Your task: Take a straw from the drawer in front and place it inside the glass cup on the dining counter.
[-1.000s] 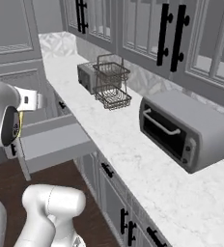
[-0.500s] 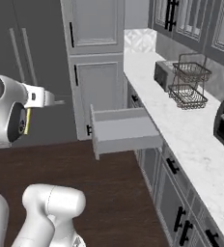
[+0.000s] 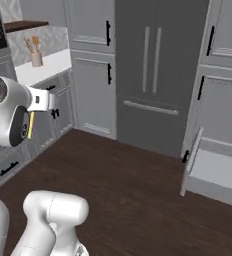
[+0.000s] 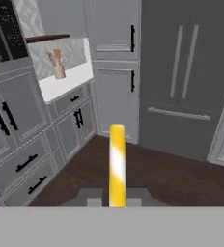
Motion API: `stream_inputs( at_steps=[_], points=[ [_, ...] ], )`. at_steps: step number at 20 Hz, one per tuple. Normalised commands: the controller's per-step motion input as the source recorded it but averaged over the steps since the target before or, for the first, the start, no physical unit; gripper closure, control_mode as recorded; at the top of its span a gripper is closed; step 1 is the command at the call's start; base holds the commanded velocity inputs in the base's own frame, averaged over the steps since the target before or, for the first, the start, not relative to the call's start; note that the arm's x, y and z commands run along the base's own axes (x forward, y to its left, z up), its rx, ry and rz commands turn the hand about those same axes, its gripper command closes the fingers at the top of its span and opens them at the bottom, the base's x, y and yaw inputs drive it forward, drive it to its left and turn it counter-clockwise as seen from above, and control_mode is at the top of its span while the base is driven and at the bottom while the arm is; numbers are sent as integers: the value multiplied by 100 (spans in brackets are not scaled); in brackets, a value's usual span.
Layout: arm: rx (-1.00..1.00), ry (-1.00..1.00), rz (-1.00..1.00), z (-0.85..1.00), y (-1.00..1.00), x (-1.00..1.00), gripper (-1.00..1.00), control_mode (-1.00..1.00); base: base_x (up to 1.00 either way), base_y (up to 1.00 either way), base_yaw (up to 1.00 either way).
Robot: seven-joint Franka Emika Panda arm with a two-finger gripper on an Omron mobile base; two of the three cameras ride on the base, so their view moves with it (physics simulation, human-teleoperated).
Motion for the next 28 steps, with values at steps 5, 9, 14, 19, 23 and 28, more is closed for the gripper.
stream_inputs(
  at_steps=[5,9,14,19,23,28],
  points=[
    [0,0,0,0,0,0,100,100,0,31,94],
    [0,0,0,0,0,0,100,100,0,20,93],
    [0,0,0,0,0,0,100,100,0,17,92],
    [0,0,0,0,0,0,100,100,7,28,84],
    [0,0,0,0,0,0,100,100,68,44,58],
    [0,0,0,0,0,0,100,100,100,15,27]
  ],
)
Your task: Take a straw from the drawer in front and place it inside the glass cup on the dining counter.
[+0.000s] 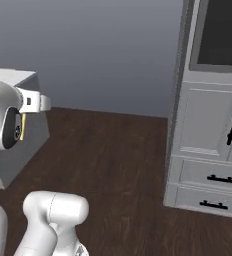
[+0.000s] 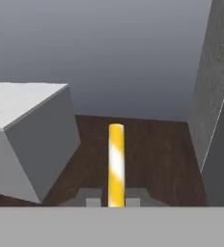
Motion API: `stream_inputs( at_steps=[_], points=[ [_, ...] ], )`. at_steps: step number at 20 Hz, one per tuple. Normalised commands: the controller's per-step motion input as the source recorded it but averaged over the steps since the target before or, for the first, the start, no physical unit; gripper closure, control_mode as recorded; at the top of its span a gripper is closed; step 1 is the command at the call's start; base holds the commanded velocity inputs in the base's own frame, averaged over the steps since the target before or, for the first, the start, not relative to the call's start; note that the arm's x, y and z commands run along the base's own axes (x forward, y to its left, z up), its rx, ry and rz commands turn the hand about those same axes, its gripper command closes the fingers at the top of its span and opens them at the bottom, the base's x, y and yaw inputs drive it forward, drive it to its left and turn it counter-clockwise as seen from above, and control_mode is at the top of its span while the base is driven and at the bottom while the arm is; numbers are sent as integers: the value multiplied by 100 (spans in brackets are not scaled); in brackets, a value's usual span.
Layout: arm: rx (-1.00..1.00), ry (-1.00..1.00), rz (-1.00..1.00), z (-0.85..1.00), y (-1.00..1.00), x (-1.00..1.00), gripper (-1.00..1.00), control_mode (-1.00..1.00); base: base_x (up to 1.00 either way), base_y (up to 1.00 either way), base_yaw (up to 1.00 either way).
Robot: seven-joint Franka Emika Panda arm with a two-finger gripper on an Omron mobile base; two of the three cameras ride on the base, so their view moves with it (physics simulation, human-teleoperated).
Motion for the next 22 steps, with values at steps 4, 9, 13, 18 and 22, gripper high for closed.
stream_inputs(
  at_steps=[4,9,13,18,22],
  points=[
    [0,0,0,0,0,0,100,100,100,18,18],
    [0,0,0,0,0,0,100,100,100,45,15],
    [0,0,0,0,0,0,100,100,100,62,9],
    [0,0,0,0,0,0,100,100,100,61,1],
    [0,0,0,0,0,0,100,100,100,33,0]
  ],
)
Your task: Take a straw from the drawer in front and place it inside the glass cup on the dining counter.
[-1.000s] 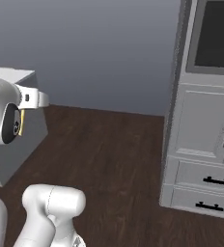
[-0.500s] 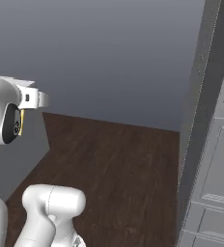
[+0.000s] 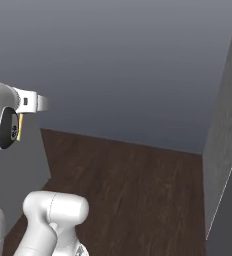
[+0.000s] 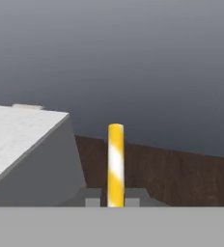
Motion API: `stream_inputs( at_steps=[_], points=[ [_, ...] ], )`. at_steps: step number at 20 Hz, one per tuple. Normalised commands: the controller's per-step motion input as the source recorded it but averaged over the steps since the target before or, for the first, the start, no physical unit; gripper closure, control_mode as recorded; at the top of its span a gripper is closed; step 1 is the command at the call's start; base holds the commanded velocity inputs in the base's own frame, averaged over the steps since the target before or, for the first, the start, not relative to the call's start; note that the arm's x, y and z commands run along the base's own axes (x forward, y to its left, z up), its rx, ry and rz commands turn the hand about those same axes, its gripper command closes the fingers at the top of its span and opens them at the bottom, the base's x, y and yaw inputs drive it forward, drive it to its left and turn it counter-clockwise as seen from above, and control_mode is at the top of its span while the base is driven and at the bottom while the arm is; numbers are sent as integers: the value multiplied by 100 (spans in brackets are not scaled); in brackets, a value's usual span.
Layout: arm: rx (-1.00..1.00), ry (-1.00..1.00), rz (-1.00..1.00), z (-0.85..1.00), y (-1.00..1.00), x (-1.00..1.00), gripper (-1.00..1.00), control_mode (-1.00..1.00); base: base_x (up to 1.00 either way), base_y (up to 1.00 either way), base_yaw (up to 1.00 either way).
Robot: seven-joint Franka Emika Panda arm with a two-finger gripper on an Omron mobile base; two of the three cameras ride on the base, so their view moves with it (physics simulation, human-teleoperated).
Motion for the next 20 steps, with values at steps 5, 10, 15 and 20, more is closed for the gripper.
stream_inputs(
  at_steps=[5,10,15,20],
  points=[
    [0,0,0,0,0,0,100,100,100,15,0],
    [0,0,0,0,0,0,100,100,100,13,0],
    [0,0,0,0,0,0,100,100,100,18,11],
    [0,0,0,0,0,0,100,100,100,17,37]
  ],
)
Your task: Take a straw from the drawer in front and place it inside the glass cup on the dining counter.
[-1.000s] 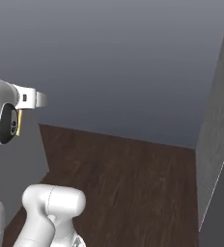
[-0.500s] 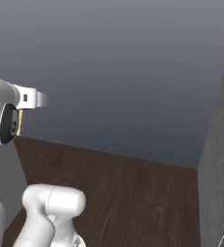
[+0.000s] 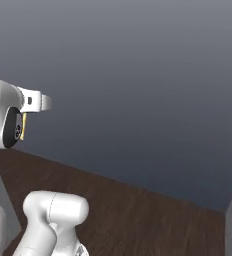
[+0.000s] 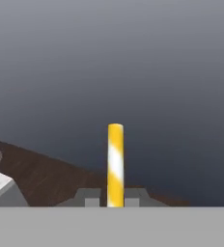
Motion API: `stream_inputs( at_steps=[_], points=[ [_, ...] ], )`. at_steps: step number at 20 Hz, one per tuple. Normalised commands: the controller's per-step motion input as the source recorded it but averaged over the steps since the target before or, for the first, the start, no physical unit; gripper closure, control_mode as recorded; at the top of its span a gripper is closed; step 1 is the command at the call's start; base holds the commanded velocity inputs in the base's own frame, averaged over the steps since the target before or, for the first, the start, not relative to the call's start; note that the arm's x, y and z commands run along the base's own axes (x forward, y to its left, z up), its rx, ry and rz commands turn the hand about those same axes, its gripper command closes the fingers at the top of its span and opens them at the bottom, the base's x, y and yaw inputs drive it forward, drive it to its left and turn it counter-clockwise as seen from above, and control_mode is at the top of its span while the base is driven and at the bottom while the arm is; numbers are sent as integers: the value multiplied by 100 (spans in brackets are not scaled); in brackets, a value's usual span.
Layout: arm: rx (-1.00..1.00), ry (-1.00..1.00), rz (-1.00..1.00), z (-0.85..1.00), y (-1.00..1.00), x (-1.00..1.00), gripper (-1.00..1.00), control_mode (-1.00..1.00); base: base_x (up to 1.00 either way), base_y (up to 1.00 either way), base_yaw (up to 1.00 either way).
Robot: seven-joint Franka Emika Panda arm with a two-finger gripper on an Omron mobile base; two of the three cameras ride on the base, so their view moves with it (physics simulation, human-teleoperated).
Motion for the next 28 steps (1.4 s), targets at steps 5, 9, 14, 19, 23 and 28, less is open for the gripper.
stream_inputs(
  at_steps=[5,9,14,19,23,28],
  points=[
    [0,0,0,0,0,0,100,100,100,11,45],
    [0,0,0,0,0,0,100,100,100,1,51],
    [0,0,0,0,0,0,100,100,100,0,55],
    [0,0,0,0,0,0,100,100,100,0,58],
    [0,0,0,0,0,0,100,100,100,0,61],
    [0,0,0,0,0,0,100,100,100,-28,60]
  ],
)
